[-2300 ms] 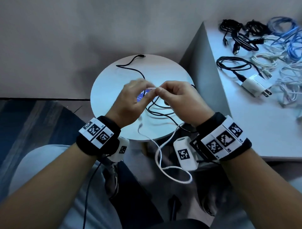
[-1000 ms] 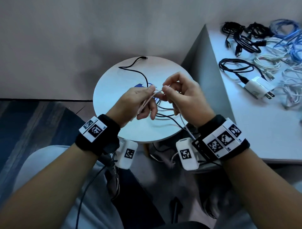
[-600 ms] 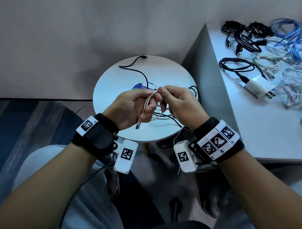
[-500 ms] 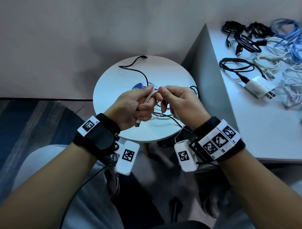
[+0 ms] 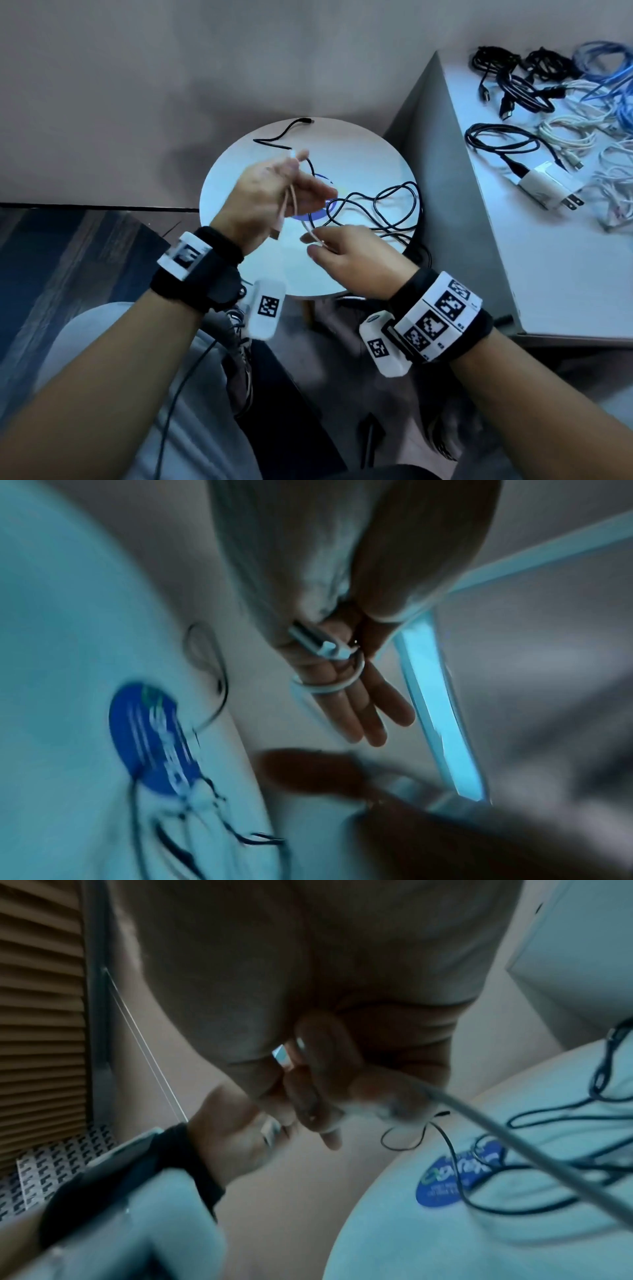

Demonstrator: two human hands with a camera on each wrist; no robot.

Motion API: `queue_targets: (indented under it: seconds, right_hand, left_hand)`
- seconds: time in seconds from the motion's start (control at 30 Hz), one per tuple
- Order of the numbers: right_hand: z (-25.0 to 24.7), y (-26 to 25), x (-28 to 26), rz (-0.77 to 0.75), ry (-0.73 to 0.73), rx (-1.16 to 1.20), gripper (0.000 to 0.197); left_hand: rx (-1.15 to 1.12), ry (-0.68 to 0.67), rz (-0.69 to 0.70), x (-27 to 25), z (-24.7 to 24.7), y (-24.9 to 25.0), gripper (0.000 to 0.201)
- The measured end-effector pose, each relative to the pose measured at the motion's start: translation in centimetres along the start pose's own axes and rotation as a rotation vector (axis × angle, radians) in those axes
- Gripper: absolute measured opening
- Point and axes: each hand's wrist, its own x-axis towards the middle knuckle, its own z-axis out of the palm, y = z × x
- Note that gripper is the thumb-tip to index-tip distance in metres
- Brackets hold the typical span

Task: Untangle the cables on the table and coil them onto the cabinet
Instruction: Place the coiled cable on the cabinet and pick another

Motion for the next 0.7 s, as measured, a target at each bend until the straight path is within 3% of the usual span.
queue_targets:
  seconds: [0.1, 0.17, 0.3, 0.4, 0.5, 0.7]
  right_hand:
    - [-1.7, -0.1, -0.1, -0.076, 0.145, 0.114, 0.02]
    - [-2.6, 0.2, 0.0, -0.109, 0.248, 0.276, 0.003]
    - [-4.0, 0.7, 0.4, -0.161, 0.456, 0.486, 0.017]
    - [-4.1, 0.9, 0.5, -0.164, 0.539, 0.431, 0.018]
    - [-3.8, 1.0, 0.6, -0.174, 0.571, 0.394, 0.017]
    - [-3.4, 1.1, 0.8, -0.184, 0.525, 0.383, 0.016]
  left_hand:
    - [0.488, -0.181, 0.035, -0.9, 1.1, -0.8, 0.03]
    - [0.534, -0.291, -0.005, -1.1, 1.4, -0.8, 0.036]
    - [0.18, -0.33, -0.122, -1.3, 1.4, 0.3, 0.048]
    - [0.004, -0.394, -0.176, -1.3, 1.2, 0.6, 0.036]
    - [-0.107, -0.402, -0.217, -1.4, 0.9, 0.4, 0.028]
    - [-0.318, -0.352, -0.239, -1.8, 1.6, 0.3, 0.039]
